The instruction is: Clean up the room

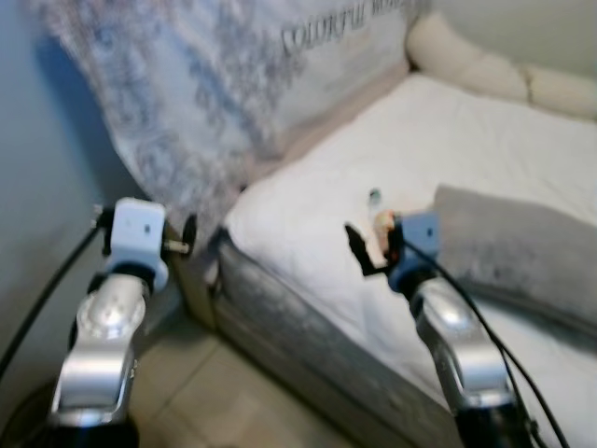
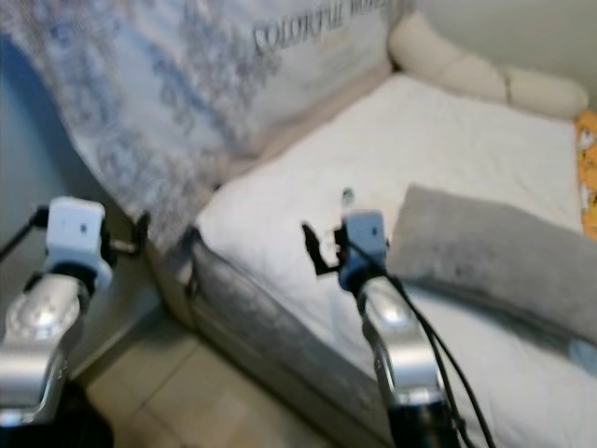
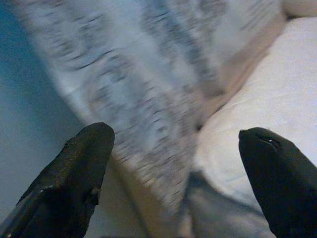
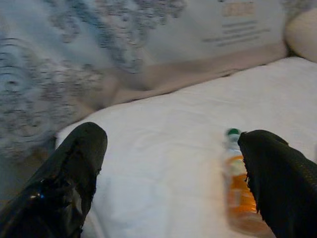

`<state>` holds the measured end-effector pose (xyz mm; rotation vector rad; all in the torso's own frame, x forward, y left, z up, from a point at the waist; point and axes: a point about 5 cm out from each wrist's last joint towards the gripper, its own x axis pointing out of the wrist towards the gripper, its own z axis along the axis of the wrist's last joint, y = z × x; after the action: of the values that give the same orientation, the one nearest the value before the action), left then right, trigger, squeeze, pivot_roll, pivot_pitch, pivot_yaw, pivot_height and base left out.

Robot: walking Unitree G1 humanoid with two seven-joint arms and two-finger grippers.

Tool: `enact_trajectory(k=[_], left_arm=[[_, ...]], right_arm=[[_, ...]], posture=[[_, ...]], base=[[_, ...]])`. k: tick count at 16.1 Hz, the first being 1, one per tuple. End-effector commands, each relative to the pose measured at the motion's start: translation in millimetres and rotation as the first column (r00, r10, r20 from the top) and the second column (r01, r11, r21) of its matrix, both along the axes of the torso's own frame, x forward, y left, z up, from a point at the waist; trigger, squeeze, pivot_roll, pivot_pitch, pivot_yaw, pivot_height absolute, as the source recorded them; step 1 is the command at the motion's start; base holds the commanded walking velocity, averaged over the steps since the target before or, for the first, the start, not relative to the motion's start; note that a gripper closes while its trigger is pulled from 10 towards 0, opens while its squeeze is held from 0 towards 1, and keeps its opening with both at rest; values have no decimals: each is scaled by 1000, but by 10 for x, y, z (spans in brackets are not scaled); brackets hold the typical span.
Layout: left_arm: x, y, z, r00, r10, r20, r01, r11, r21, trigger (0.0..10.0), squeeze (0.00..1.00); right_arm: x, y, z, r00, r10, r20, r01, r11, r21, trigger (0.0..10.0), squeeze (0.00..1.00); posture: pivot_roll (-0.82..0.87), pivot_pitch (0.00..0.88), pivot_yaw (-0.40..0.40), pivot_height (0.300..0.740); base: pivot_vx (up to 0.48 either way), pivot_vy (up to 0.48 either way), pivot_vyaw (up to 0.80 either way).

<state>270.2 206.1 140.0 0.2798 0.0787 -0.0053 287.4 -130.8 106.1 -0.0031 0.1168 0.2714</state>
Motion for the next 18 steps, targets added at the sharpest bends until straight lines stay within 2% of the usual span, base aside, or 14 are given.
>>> enact_trajectory(k=[1,4,7,12,16,18], left_arm=[[12,-97,24,999,-44,6,44,999,-2,10000,0],[8,-95,15,999,-47,-1,47,999,0,10000,0],[14,-69,24,999,-39,0,39,999,1,10000,0],[-75,-9,23,999,-40,-24,40,999,16,10000,0],[-102,13,11,999,-29,-33,29,999,20,10000,0],[-106,-22,12,999,-34,-33,34,999,12,10000,0]], right_arm=[[13,-103,-5,999,-36,-14,37,999,5,10000,0],[13,-121,-31,997,-65,-30,65,998,7,10000,0],[25,-209,-94,990,-116,-80,120,992,44,10000,0],[-20,-129,-43,993,-107,-48,111,989,101,10000,0],[-55,-187,-96,992,-115,-57,119,990,80,10000,0],[-42,-191,-40,996,-81,-26,82,996,26,10000,0]], posture=[[15,0,-42,740],[14,0,-40,740],[20,0,-36,740],[37,0,-1,740],[55,0,-13,740],[43,0,-15,740]], base=[[307,0,0],[311,0,0],[311,0,0],[309,0,0],[306,0,0],[300,0,0]])
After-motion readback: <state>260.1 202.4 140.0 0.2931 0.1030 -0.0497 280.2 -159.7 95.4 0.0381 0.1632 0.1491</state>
